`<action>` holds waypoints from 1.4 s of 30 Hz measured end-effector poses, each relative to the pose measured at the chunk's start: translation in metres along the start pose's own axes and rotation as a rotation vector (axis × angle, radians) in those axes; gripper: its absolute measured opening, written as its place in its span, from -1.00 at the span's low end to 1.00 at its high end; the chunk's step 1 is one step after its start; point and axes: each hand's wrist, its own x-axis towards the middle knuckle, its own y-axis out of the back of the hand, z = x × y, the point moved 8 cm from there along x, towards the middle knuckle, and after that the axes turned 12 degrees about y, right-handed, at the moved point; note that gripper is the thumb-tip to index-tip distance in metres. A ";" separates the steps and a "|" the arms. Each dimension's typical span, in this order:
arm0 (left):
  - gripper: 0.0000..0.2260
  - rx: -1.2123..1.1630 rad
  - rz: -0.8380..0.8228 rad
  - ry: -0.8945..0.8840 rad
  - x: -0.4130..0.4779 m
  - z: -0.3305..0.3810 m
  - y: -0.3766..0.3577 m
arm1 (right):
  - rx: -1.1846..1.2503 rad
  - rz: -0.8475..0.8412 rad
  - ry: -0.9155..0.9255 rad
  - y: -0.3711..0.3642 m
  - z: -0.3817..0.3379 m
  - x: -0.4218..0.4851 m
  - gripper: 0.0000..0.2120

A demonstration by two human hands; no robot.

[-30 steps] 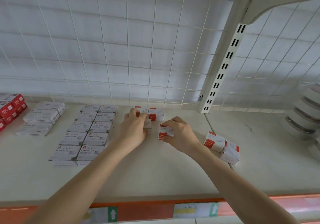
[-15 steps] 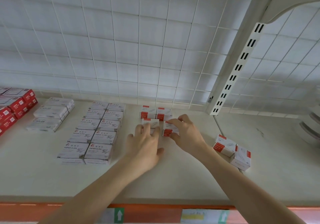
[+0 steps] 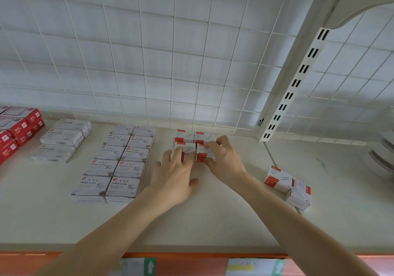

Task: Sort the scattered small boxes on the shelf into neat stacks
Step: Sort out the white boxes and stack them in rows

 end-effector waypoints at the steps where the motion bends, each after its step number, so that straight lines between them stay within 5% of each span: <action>1: -0.41 -0.002 -0.004 -0.002 0.001 0.000 0.000 | 0.003 0.001 -0.001 0.000 0.000 0.001 -0.64; 42: -0.41 -0.048 -0.061 -0.015 0.004 -0.001 0.001 | 0.023 0.063 -0.027 -0.001 -0.001 0.008 -0.67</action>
